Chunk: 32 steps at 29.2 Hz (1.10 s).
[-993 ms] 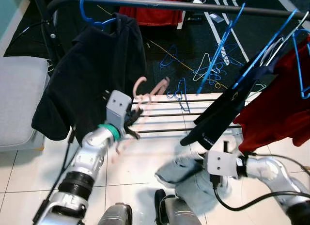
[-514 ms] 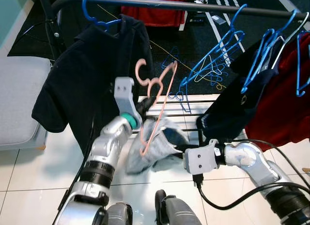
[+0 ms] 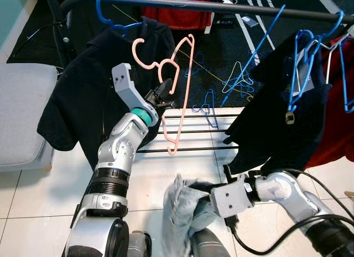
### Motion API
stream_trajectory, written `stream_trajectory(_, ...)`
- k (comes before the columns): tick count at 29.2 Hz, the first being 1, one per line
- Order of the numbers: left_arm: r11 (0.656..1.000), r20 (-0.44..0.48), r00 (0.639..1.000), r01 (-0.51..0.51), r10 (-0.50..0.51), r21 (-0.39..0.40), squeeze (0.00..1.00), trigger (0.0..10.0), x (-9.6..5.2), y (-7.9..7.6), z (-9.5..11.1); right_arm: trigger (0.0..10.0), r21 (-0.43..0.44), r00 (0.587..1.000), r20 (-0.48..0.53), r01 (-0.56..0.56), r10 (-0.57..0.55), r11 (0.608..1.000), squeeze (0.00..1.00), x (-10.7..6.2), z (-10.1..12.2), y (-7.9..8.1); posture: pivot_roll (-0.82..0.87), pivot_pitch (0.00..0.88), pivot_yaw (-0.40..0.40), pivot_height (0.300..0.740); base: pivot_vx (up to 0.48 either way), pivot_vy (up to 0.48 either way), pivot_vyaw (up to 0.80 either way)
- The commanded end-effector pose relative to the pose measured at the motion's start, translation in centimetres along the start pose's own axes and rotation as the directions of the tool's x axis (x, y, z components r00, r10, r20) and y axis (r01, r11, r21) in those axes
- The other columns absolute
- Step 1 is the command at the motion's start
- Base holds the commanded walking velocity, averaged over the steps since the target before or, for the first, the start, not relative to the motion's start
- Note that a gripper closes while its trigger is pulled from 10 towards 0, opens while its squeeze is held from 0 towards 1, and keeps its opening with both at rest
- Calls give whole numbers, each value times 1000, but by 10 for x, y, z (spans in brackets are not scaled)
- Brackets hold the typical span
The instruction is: Hang hanger
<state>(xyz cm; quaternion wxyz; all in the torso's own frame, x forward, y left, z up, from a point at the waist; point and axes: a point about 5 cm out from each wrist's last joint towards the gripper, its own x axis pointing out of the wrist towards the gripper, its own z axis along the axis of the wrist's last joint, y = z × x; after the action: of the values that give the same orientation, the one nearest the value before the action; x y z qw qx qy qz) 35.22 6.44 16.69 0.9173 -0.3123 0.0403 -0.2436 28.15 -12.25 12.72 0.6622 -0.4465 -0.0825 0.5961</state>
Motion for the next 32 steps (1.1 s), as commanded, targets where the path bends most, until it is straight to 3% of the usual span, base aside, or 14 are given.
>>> stream_trajectory(1, 1000, -71, 998, -3, 2, -17, 0, 10000, -3, -3, -18, 10000, -58, 995, 50, 84, -81, 995, 0, -4, 11, -17, -86, 146, -5, 740, 0, 0, 0)
stream_trajectory(6, 998, -120, 992, -34, 28, -49, 0, 10000, -5, -6, -35, 10000, -86, 982, 149, 128, -114, 988, 0, 5, 34, -29, -76, 151, -10, 740, 0, 0, 0)
stream_trajectory(12, 998, -123, 992, -38, 33, -44, 0, 10000, -4, -6, -36, 10000, -91, 982, 157, 125, -109, 988, 0, 6, 36, -29, -76, 153, -10, 740, 0, 0, 0)
stream_trajectory(15, 999, -123, 992, -40, 38, -9, 0, 10000, -6, -1, -33, 10000, -88, 985, 136, 116, -104, 989, 0, 3, 32, -27, -78, 155, -9, 740, 0, 0, 0)
stream_trajectory(16, 999, -125, 991, -33, 38, 40, 0, 10000, -7, 3, -31, 10000, -84, 989, 114, 105, -95, 991, 0, 0, 27, -25, -78, 155, -9, 740, 0, 0, 0)
stream_trajectory(17, 996, -130, 991, -13, 25, 92, 0, 10000, -9, 6, -28, 10000, -77, 992, 91, 90, -83, 993, 0, -4, 23, -22, -78, 158, -9, 740, 0, 0, 0)
stream_trajectory(21, 987, -145, 989, 38, -15, 158, 0, 10000, -13, 10, -23, 10000, -62, 996, 60, 65, -62, 996, 0, -11, 18, -18, -81, 160, -10, 740, 0, 0, 0)
stream_trajectory(23, 968, -193, 977, 135, -94, 212, 0, 10000, -21, 12, -22, 10000, -36, 998, 40, 54, -53, 998, 0, -18, 15, -15, -84, 161, -9, 740, 0, 0, 0)
stream_trajectory(26, 959, -227, 965, 181, -130, 220, 0, 10000, -25, 12, -25, 10000, -25, 997, 36, 71, -71, 997, 0, -21, 14, -17, -84, 161, -8, 740, 0, 0, 0)
stream_trajectory(32, 956, -274, 945, 232, -178, 179, 0, 10000, -33, 6, -38, 10000, 1, 980, 45, 195, -194, 981, 0, -29, 16, -40, -85, 161, -5, 740, 0, 0, 0)
